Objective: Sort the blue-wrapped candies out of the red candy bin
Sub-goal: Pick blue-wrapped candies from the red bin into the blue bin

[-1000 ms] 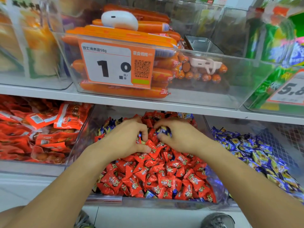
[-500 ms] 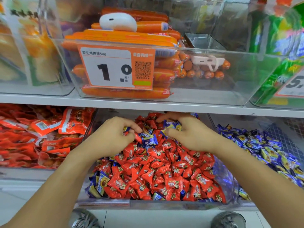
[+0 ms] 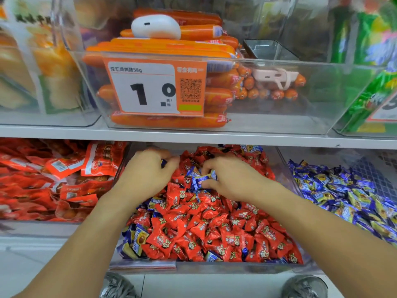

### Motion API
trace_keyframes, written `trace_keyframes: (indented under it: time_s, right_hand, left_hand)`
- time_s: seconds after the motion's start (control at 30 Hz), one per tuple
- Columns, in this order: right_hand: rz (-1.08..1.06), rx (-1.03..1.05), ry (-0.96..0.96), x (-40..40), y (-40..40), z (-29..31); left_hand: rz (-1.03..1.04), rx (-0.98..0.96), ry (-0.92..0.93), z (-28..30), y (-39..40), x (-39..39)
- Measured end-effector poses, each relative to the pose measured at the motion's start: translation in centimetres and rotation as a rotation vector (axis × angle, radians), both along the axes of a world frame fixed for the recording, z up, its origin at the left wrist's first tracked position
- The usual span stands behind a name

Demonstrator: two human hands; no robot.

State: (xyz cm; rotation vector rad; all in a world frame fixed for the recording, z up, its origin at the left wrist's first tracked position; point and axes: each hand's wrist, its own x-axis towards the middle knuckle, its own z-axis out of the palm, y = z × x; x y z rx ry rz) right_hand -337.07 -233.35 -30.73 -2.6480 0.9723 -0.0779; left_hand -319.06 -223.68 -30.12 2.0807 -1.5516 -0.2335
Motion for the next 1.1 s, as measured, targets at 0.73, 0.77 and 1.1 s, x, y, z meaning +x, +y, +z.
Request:
trace_keyframes:
  time_s: [0.73,0.77,1.1]
  right_hand:
    - [-0.246,0.185,-0.474,-12.6,4.2,3.6]
    - [-0.303,0.284,-0.545,-14.1,4.5,3.7]
    - [-0.569,0.077,-0.503,-26.7,-1.1,1.3]
  left_hand:
    - [-0.317,0.038,0.639,0.3,0.5,-6.0]
    - [-0.330,0.057,0.720,0.7,0.7,-7.1]
    - [-0.600,-0.005,0.320,3.2,-5.1,-24.2]
